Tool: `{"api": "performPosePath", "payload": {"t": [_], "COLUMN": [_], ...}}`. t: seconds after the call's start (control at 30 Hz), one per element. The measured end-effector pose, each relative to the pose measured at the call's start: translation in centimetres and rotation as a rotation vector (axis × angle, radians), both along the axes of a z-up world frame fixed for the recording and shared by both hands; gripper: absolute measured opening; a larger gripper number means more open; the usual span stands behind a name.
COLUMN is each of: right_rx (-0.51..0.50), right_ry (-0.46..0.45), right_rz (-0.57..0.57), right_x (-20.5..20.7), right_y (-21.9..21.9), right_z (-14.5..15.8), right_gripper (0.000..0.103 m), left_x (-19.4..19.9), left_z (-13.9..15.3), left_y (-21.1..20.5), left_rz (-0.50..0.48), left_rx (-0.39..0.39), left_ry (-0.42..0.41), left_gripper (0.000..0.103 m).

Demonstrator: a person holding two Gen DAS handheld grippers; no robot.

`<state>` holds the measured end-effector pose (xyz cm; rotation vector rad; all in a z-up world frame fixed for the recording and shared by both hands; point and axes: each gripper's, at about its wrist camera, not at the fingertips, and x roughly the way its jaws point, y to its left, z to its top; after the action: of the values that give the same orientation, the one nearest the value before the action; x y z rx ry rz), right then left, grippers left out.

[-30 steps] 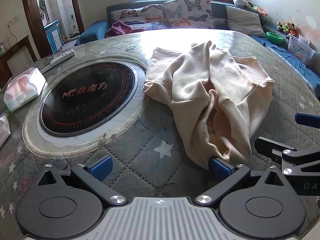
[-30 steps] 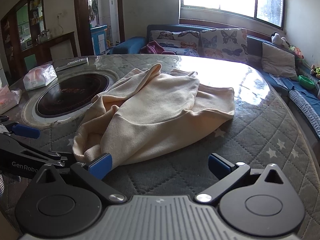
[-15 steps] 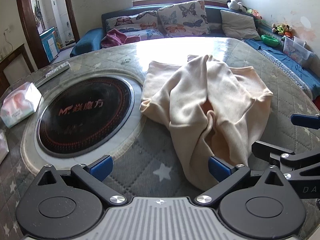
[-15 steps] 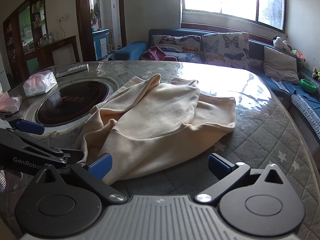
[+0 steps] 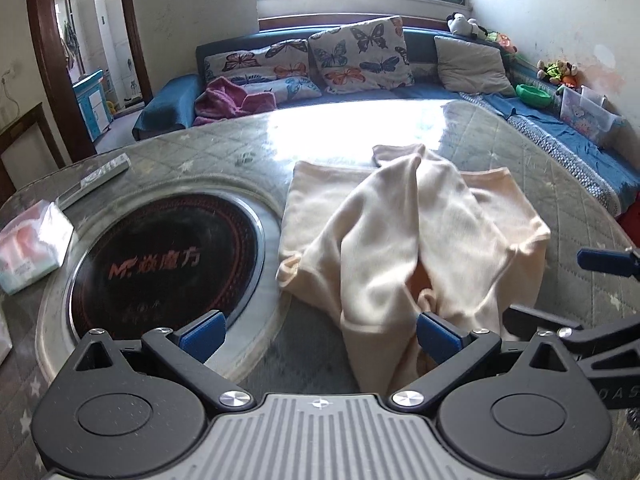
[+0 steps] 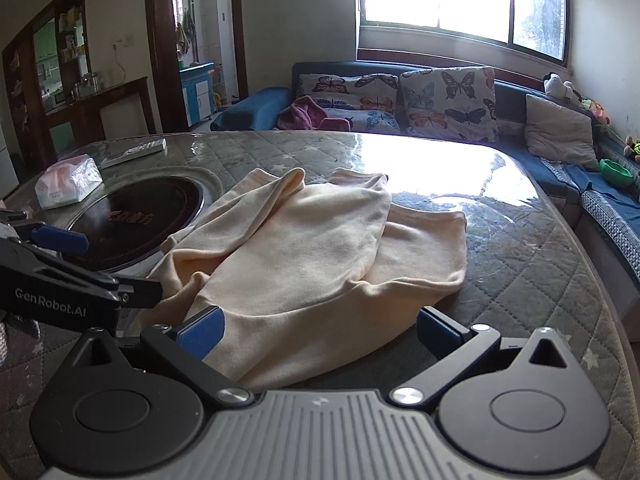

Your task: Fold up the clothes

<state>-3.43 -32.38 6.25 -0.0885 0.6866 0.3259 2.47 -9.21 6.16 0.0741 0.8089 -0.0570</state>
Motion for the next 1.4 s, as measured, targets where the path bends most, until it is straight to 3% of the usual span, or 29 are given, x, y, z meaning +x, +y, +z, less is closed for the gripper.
{"api": "performPosePath", "payload": {"t": [0.47,0.83,1.0,1.07,1.23,1.33,1.4], "right_rx": [0.007,0.018,0.026,0.022,0.017,0.021,0.022], "right_ry": [0.011,0.002,0.002,0.0,0.001,0.001,0.0], "right_rz": [-0.026,-0.046,-0.051,-0.051,-0.05,-0.045,-0.036], "right_x": [2.4,4.2,4.9,5.1,5.8,6.4,7.1], "right_y": [-0.9,-1.6,-1.8,-1.7,-1.8,-2.0,-2.0], "right_z": [-0.2,-0.2,-0.1,-0.1,-0.2,-0.1,0.2], "right_gripper": [0.103,0.102,0.099,0.098,0.095,0.093,0.09], "left_x": [4.8,8.3,9.6,10.2,11.2,11.3,11.3], "left_z": [0.9,0.0,-0.6,-0.8,-1.1,-1.1,-0.9], "left_y": [-2.5,-3.8,-4.2,-4.2,-3.5,-2.7,-1.8], "left_rz": [-0.109,-0.162,-0.173,-0.177,-0.176,-0.168,-0.156], "left_rx": [-0.01,-0.032,-0.04,-0.049,-0.089,-0.111,-0.128], "left_ry": [-0.061,-0.041,-0.035,-0.032,-0.034,-0.043,-0.049], "left_gripper": [0.102,0.083,0.068,0.052,0.022,0.009,0.006]}}
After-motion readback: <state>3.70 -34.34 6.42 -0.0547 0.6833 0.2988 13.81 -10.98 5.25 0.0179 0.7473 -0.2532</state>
